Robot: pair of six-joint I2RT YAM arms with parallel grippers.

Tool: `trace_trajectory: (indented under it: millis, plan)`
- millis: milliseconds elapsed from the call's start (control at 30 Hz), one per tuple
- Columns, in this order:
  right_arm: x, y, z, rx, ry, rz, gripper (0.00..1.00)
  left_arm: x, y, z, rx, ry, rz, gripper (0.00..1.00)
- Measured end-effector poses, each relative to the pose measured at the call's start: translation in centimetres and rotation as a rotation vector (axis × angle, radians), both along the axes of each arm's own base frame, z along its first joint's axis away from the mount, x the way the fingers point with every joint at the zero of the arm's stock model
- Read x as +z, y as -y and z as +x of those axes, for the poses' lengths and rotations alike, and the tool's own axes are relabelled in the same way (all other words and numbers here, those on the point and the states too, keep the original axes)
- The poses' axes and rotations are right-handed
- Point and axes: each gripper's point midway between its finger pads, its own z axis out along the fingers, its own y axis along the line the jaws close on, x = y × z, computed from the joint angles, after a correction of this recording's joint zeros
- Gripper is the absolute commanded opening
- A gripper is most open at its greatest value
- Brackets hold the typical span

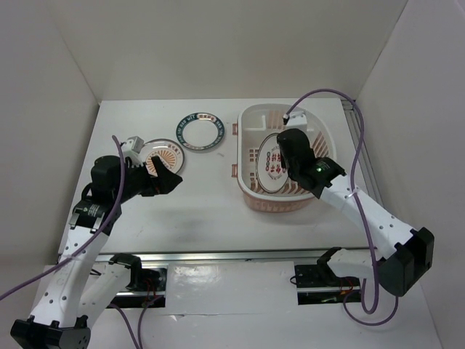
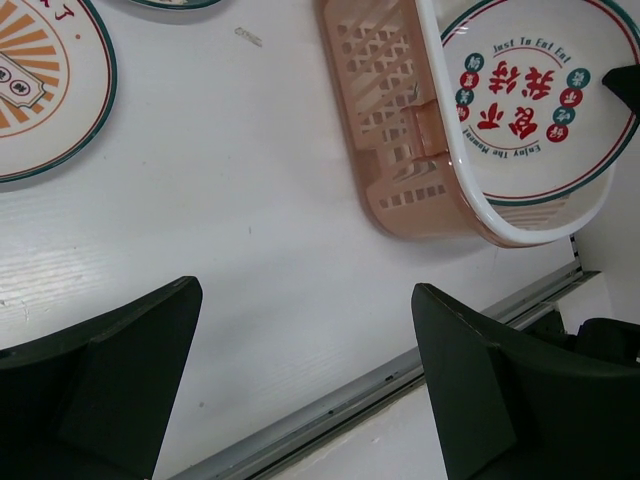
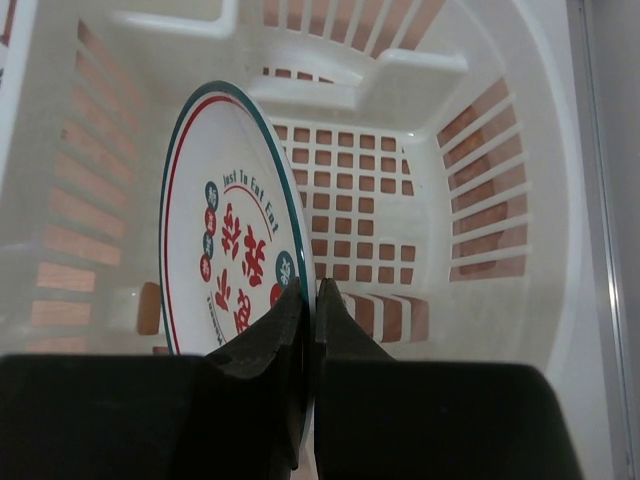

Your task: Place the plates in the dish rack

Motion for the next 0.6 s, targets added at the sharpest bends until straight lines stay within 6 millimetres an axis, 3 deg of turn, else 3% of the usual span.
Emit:
trace_trajectory:
  millis: [233, 600]
  plan:
    - [-1.9, -0.4, -0.8, -0.033, -0.031, -0.041, 0.00, -0.1, -0.1, 0.0, 0.008, -0.003, 0.006, 1.00]
    - [-2.4, -1.9, -1.8, -0.114, -0.008, -0.122, 0.00, -0.2, -0.3, 0.1, 0.015, -0.004, 0.010, 1.00]
